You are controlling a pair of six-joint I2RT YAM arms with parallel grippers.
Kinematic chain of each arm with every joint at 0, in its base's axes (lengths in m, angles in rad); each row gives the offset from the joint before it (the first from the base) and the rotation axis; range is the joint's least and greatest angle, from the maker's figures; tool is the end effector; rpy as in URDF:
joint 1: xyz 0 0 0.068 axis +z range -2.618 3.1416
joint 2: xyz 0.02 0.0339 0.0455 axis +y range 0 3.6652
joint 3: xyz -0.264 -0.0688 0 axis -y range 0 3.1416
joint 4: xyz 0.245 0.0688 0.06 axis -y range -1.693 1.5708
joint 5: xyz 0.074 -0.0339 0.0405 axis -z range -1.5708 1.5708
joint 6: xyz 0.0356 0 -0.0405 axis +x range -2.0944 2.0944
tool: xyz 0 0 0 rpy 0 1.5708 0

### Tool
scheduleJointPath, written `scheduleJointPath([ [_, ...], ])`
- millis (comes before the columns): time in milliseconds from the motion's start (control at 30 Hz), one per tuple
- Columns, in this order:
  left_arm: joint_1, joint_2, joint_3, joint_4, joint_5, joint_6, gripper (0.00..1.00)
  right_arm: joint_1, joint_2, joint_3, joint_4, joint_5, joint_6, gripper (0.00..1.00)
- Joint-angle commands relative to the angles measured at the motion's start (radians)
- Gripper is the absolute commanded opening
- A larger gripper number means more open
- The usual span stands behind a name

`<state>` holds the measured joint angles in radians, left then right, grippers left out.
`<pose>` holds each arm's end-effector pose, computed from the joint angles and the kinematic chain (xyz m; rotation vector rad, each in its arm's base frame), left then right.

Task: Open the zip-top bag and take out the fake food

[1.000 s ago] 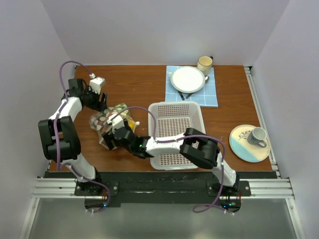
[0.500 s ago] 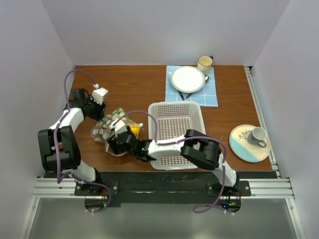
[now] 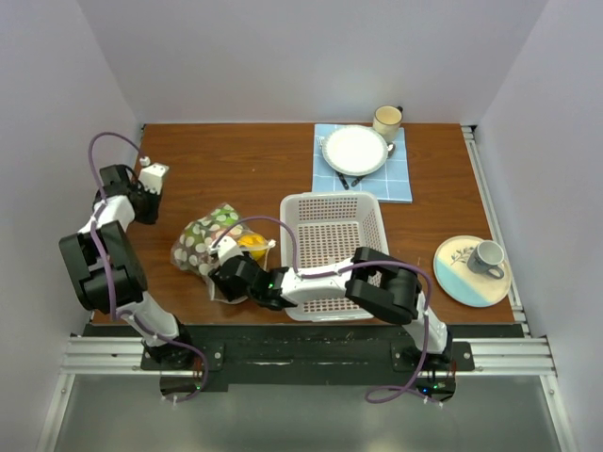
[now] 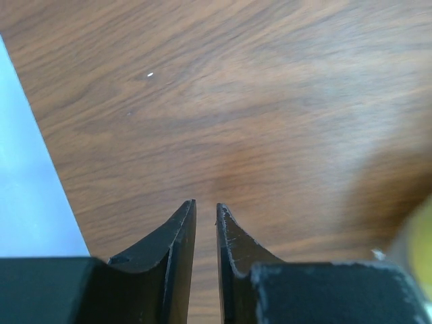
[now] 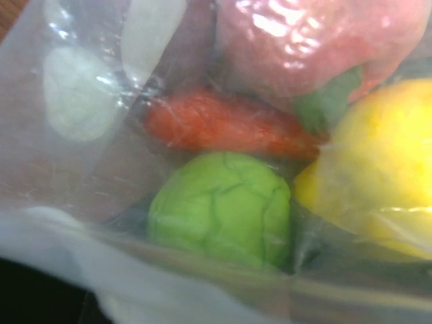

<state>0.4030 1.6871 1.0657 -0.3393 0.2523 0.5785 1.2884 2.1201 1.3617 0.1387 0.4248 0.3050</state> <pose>0.3226 0.1279 0.1930 0.3170 2.4696 0.0909 0.1433 0.4411 0.1519 -0.8053 2.0097 0.4680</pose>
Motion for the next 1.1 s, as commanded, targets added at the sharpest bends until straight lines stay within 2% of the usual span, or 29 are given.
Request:
scheduleJointPath([
  [0,0.008,-0.084,0.075,-0.093,0.106,-0.014,0.25,0.003,-0.031,0.097,-0.004,-0.02,-0.04,0.46],
  [67,0.017,-0.109,0.132,-0.128,0.155,-0.031,0.27,-0.001,0.021,0.154,-0.011,-0.053,-0.075,0.4],
  [200,0.03,-0.125,0.227,-0.219,0.208,-0.057,0.32,-0.027,0.147,0.368,-0.083,-0.107,-0.087,0.36],
  [367,0.039,-0.135,0.246,-0.254,0.238,-0.04,0.34,-0.047,0.186,0.404,-0.087,-0.133,-0.04,0.36],
  [567,0.037,-0.158,0.168,-0.325,0.335,0.001,0.34,-0.047,0.016,0.243,-0.109,-0.167,-0.004,0.36],
  [667,0.033,-0.193,0.128,-0.317,0.35,0.006,0.34,-0.047,-0.103,0.139,-0.136,-0.301,0.009,0.34],
  [733,0.034,-0.196,0.122,-0.323,0.354,0.009,0.34,-0.049,-0.19,0.105,-0.204,-0.352,0.039,0.29],
  [833,0.034,-0.193,0.111,-0.326,0.351,0.014,0.34,-0.049,-0.3,0.044,-0.282,-0.419,0.069,0.28],
  [1000,0.036,-0.202,0.099,-0.329,0.358,0.012,0.34,-0.05,-0.435,0.011,-0.5,-0.353,0.069,0.23],
  [1067,0.034,-0.216,0.103,-0.334,0.36,0.012,0.34,-0.066,-0.53,-0.031,-0.545,-0.278,0.083,0.23],
])
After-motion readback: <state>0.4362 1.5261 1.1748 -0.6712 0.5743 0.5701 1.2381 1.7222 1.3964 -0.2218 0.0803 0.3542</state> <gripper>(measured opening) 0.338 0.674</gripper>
